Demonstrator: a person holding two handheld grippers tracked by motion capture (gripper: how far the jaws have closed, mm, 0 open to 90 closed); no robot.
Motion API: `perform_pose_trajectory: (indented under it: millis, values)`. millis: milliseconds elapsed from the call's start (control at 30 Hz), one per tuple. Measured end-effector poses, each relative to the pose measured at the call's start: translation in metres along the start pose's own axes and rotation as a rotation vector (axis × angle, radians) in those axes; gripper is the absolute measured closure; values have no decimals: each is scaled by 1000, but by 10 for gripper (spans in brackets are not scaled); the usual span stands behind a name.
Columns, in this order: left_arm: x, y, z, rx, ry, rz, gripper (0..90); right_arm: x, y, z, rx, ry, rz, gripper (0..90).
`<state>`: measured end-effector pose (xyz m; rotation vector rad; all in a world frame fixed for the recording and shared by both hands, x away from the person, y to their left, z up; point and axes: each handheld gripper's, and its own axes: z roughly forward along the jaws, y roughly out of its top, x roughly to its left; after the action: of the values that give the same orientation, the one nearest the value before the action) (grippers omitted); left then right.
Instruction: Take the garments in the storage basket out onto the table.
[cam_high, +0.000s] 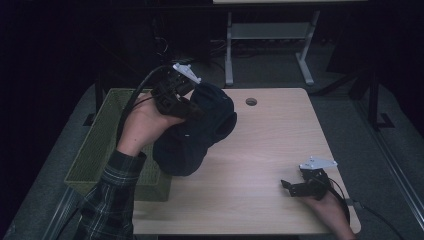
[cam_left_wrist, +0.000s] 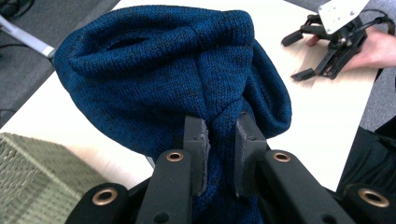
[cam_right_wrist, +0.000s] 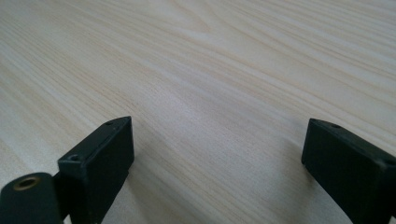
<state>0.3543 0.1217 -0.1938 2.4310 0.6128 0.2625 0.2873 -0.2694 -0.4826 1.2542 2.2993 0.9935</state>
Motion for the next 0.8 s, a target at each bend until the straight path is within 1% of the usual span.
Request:
perform_pose_trajectory:
  millis: [133, 200, 267, 400, 467, 600, 633, 667, 700, 800]
  values:
    - [-5, 5, 4, -13, -14, 5, 786, 0, 0, 0, 0, 0, 0, 88]
    - [-7, 7, 7, -9, -25, 10, 785, 0, 0, 0, 0, 0, 1, 89]
    - [-10, 10, 12, -8, -32, 12, 786, 0, 0, 0, 0, 0, 1, 88]
    - [-16, 14, 22, -10, -60, 14, 786, 0, 0, 0, 0, 0, 0, 88]
    - [-19, 15, 29, -7, -71, 14, 786, 0, 0, 0, 0, 0, 0, 88]
    - [-26, 14, 45, 3, -106, 16, 785, 0, 0, 0, 0, 0, 0, 89]
    - [-27, 14, 50, 11, -115, 24, 785, 0, 0, 0, 0, 0, 0, 88]
    - [-29, 13, 55, 7, -124, 16, 785, 0, 0, 0, 0, 0, -1, 89]
    - [-29, 11, 59, 11, -134, 19, 785, 0, 0, 0, 0, 0, 0, 88]
    - [-32, 8, 72, 6, -157, 7, 786, 0, 0, 0, 0, 0, 0, 89]
